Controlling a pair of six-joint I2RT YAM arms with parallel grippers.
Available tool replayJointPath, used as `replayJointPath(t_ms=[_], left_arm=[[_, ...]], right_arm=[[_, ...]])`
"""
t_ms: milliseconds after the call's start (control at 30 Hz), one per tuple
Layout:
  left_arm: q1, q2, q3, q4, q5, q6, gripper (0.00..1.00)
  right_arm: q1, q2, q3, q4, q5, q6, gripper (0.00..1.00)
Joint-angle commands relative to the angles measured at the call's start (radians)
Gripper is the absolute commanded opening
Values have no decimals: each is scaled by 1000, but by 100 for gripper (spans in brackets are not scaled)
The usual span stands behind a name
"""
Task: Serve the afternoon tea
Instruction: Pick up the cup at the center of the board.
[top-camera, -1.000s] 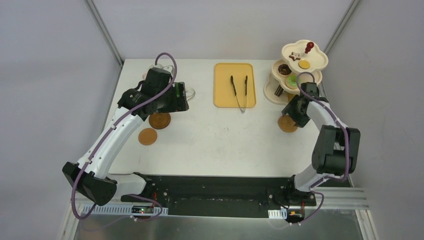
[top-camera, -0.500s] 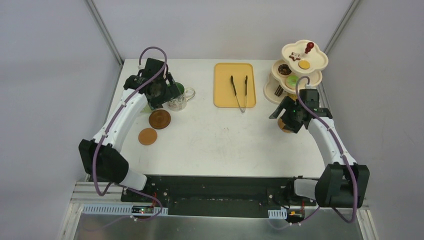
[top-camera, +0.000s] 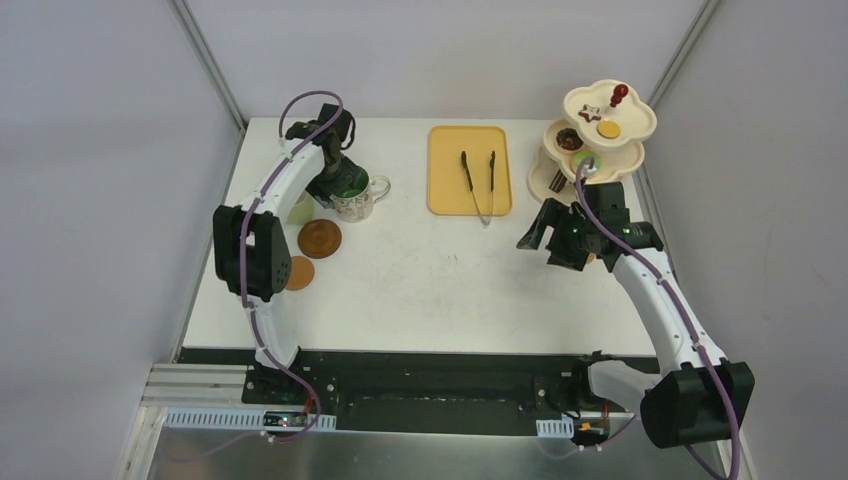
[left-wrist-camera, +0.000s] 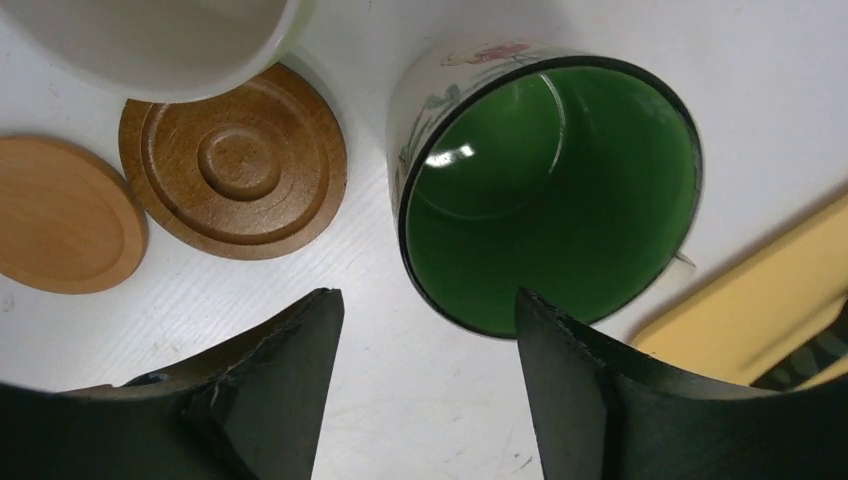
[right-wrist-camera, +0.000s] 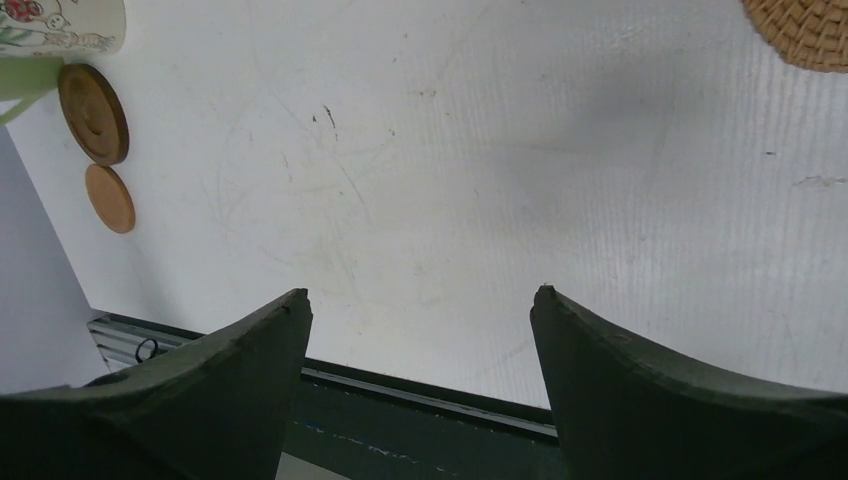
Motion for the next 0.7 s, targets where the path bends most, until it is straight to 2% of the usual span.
replayJointPath(t_ms=[0, 67, 133, 200, 267, 433, 533, 667], left_arm=[[-1, 62, 51, -63, -78, -95, 62], [-1, 75, 51, -62, -87, -101, 58], [-1, 77, 41, -51, -94, -103, 54], [-1, 78, 37, -50, -100, -88, 48], [-2, 77, 24, -44, -109, -64, 43], [-4, 45, -56, 6, -96, 3, 31], [-4, 14, -92, 61, -66, 72, 15], [-4, -13, -83, 97, -49, 175, 3]], right_arm=[[7, -41, 90, -93, 53, -86, 84], [6, -45, 109, -109, 92, -104, 87], [6, -45, 124, -119, 166, -122, 99], [5, -39, 136, -119, 261, -126, 100], [3, -23, 143, -108, 270, -142, 100], [5, 71, 183, -114, 120, -135, 100], [7, 84, 179, -61, 78, -103, 100], [34, 120, 183, 1, -58, -61, 100]])
